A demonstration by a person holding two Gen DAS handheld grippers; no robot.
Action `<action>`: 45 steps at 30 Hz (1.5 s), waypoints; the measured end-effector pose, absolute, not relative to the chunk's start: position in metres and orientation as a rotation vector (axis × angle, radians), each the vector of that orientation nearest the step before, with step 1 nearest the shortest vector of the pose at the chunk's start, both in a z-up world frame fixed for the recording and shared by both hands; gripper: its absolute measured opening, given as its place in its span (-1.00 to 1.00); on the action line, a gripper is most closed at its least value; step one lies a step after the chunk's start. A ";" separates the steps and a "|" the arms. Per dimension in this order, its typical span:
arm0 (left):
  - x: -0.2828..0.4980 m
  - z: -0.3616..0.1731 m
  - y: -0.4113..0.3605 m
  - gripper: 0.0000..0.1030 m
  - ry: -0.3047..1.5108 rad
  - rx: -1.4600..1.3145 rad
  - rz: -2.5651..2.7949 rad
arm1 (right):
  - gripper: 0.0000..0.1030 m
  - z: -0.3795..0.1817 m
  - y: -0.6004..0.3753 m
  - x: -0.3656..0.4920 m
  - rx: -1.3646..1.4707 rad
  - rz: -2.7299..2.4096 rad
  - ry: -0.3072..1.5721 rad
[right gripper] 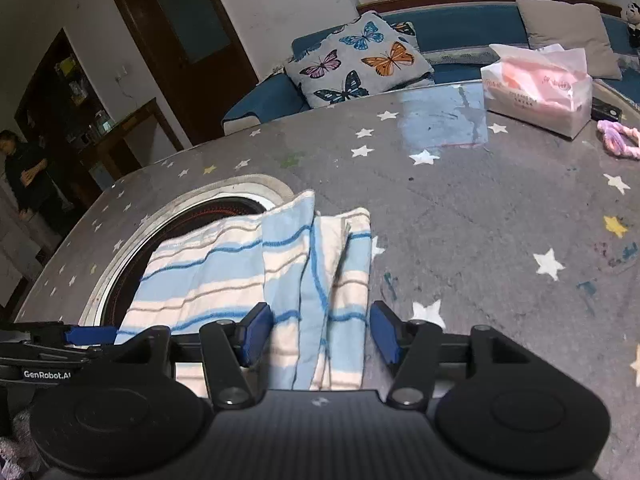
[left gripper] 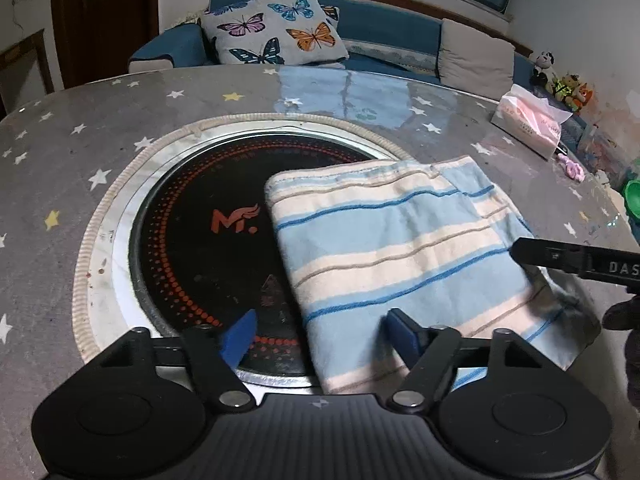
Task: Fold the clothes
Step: 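Grasp the folded shirt with both grippers and carry it off the hob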
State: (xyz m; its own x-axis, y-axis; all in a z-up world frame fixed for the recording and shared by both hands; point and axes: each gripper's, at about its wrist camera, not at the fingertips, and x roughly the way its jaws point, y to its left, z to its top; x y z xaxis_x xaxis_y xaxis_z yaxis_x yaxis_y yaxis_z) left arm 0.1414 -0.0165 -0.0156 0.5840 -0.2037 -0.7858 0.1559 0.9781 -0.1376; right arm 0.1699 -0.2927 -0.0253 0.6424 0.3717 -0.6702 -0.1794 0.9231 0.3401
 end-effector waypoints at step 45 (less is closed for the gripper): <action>0.103 0.031 0.111 -0.83 0.792 -0.210 -0.055 | -0.75 0.031 -0.156 0.184 0.211 0.606 0.785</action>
